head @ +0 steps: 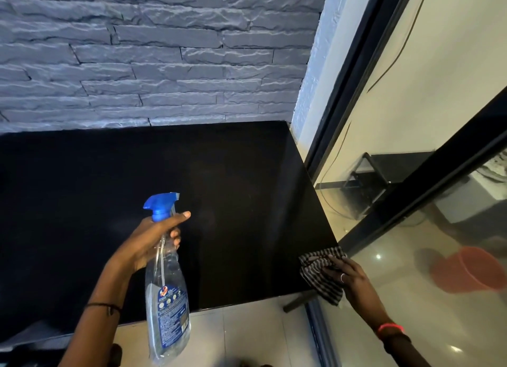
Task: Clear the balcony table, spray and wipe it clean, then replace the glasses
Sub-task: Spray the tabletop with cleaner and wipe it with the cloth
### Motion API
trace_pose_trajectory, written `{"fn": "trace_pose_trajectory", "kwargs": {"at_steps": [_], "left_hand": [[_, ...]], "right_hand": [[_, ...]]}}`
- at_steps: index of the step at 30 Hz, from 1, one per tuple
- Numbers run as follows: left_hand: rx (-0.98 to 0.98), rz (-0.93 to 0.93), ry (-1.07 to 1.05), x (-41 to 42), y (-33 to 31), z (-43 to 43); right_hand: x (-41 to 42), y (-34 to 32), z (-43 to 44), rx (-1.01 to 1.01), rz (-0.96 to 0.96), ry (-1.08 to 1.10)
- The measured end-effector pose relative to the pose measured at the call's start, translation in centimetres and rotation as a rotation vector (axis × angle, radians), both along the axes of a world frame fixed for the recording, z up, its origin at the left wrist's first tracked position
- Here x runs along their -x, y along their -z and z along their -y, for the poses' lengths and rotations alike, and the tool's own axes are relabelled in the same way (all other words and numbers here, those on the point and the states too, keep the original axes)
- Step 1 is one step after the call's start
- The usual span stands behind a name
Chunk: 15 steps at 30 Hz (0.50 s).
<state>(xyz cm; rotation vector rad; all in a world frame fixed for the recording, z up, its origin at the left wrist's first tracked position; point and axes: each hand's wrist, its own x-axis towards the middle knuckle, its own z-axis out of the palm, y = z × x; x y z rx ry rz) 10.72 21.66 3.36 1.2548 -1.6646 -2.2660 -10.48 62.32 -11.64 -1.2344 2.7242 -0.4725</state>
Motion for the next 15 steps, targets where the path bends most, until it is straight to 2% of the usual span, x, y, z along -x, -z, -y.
{"fn": "trace_pose_trajectory", "kwargs": {"at_steps": [2, 4, 6, 8, 11, 15], "left_hand": [[0.006, -0.003, 0.01, -0.3, -0.1, -0.2], [0.014, -0.01, 0.015, -0.5, -0.1, -0.4], [0.017, -0.021, 0.016, -0.8, -0.1, -0.5], [0.017, -0.024, 0.014, -1.0, -0.1, -0.6], [0.019, -0.029, 0.017, -1.1, 0.0, -1.0], [0.034, -0.045, 0.022, -1.1, 0.1, -1.5]], "right_hand": [[0.1, -0.7, 0.4, 0.053, 0.062, 0.046], [-0.1, -1.9, 1.0, 0.14, 0.232, 0.241], [0.0, -2.7, 1.4, 0.199, 0.31, 0.452], [0.2, -3.1, 1.6, 0.131, 0.419, 0.584], [0.7, -3.0, 1.7, -0.026, 0.57, 0.657], [1.1, -3.3, 2.2, -0.042, 0.627, 0.675]]}}
